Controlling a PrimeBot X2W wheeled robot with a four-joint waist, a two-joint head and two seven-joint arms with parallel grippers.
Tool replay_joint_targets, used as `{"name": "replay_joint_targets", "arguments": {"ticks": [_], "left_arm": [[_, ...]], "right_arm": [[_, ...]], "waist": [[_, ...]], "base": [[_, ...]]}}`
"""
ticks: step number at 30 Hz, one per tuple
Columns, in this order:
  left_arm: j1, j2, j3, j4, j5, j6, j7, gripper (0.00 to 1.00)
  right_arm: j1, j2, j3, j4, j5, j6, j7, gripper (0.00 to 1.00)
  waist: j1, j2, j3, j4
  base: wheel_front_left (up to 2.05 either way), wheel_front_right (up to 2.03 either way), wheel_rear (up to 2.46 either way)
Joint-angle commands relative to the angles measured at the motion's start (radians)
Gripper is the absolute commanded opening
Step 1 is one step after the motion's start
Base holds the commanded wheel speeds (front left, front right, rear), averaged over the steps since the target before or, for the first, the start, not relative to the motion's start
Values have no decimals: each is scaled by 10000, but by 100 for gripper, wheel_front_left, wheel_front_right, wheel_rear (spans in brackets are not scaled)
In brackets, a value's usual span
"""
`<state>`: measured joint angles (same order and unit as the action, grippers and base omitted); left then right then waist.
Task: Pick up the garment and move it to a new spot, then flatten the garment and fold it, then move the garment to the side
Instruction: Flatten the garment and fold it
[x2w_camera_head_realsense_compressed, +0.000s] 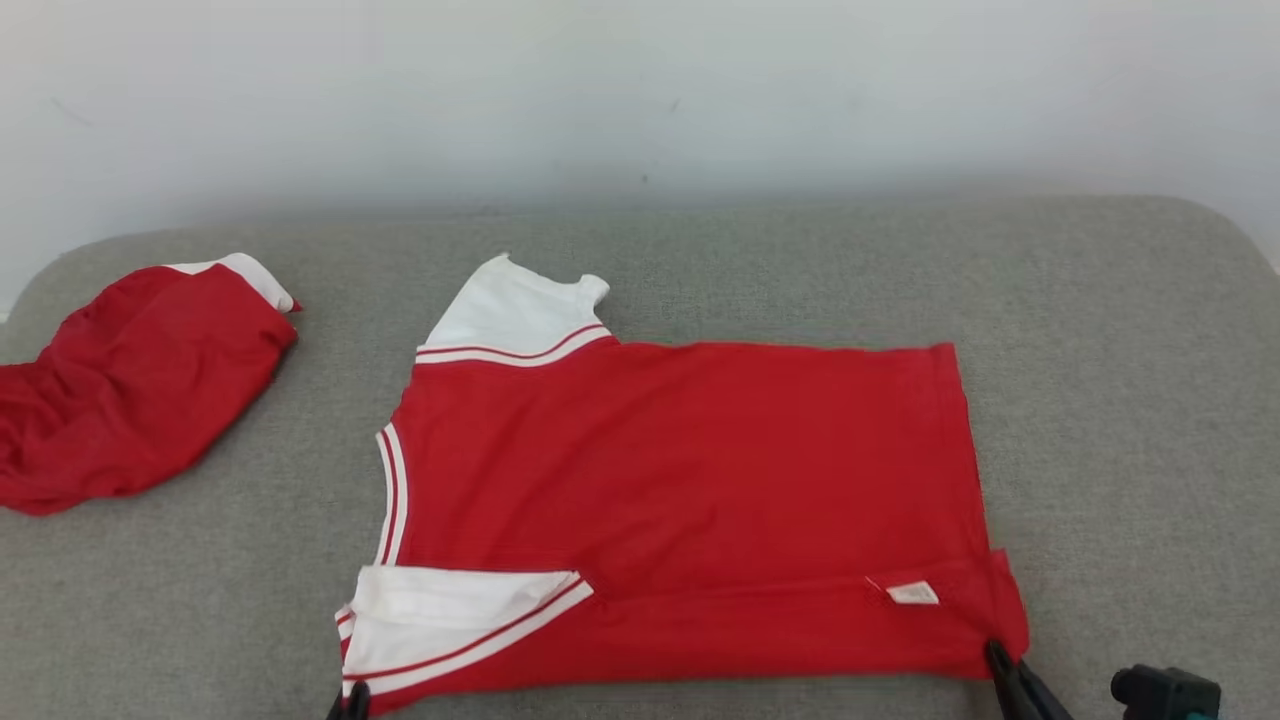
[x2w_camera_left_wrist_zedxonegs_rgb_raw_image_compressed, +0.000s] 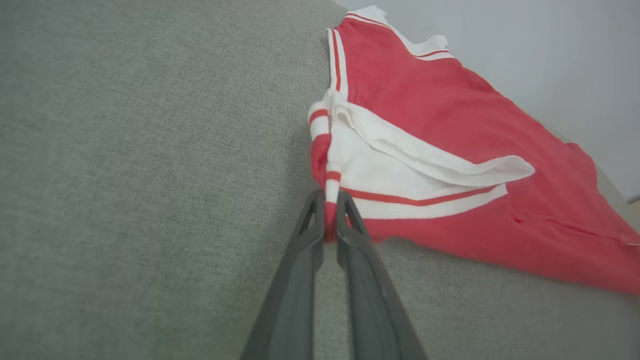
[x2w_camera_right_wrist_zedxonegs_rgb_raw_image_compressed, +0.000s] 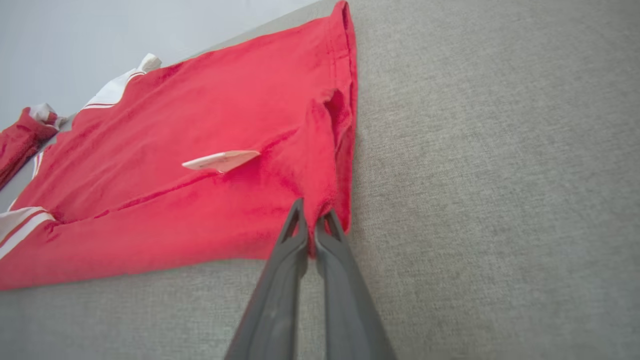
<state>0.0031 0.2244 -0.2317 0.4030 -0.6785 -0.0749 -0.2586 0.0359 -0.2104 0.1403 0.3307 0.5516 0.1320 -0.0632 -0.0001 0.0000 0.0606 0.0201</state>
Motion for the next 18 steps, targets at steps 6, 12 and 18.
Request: {"name": "replay_joint_targets", "arguments": {"ticks": [6,12,18], "left_arm": [[354,-39,-155,-399,95,209,161,100],[247,-200,378,-1011,239,453,-22,100],[50,-436,1474,-2156,1281,637,-59,100]], "right_arm": [[602,232,-548,-679,-402,-28,724,100],[585,466,-884,-1420,-954,-28,693,100],[342,634,-907,-2140,-1503,-28,106,100]], "waist": [[1,0,-181,78],[1,0,-465,-62],[1,0,-607,-165]], "base": [[0,0,0],[0,0,0],[0,0,0]]}}
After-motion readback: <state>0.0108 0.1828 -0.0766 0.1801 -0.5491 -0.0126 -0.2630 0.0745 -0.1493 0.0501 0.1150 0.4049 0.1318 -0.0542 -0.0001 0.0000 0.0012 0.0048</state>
